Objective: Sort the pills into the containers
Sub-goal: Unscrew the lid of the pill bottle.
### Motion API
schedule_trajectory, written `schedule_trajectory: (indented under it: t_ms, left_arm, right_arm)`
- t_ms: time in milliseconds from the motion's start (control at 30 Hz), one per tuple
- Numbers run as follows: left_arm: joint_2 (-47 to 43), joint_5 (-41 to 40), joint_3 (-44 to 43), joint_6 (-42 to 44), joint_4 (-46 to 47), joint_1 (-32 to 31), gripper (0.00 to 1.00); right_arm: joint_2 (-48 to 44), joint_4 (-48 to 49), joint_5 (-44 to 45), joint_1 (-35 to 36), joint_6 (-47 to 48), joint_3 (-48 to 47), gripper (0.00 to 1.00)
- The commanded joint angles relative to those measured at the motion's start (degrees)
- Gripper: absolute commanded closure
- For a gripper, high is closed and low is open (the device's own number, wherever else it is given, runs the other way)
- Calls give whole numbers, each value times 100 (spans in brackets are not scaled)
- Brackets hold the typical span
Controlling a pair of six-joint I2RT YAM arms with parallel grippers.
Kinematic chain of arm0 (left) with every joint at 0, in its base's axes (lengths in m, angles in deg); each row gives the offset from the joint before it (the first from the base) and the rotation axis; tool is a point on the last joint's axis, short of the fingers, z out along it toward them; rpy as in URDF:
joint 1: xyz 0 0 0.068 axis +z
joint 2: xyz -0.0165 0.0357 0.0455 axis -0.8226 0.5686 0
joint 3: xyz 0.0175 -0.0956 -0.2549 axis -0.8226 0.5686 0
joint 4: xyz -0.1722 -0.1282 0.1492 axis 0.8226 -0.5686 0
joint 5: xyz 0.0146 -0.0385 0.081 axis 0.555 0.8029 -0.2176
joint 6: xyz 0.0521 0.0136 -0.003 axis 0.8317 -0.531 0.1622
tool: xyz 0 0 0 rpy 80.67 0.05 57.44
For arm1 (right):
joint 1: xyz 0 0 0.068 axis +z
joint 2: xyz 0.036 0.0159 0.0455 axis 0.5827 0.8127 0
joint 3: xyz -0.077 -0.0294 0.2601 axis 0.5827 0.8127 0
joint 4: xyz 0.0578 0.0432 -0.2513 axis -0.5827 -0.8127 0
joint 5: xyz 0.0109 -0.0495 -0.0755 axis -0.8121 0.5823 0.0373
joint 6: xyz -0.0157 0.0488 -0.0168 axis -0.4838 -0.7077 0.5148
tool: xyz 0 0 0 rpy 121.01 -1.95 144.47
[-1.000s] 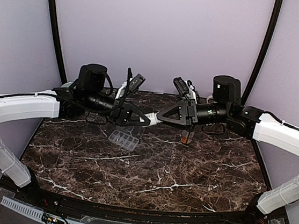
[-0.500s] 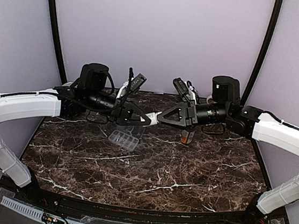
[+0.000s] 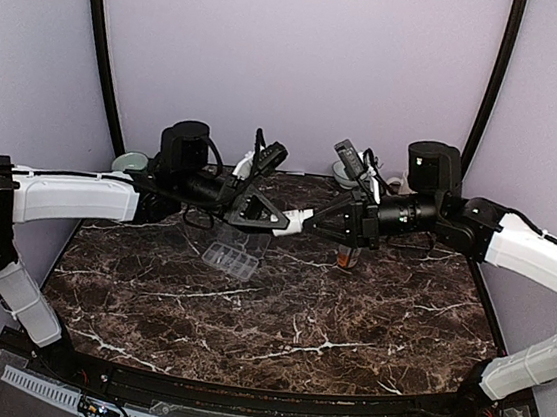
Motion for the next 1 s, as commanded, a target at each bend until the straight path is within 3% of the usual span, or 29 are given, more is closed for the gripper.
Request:
schedule_trajectory:
  t_ms: [0,267,500,767,967]
  left_arm:
    - [29,946,65,-1768,2198,-15,100]
    - [509,1136,83,-3541,4343,-16,100]
    - [649,1202,37,-3740,4615,-16,100]
    - [624,1204,51,-2977,3814,25,100]
    - [294,840,-115,-827,1281,111,100]
  right_arm:
    - [-137,-318,968,-82,954,102,88]
    - [-149,-265,1044,-73,1097,121,78]
    - [-191,-270,950,-70,994,109,54]
    - [-340,-304,908,-75,762,109,44]
    - [-583,-451,889,-69,441,225,41]
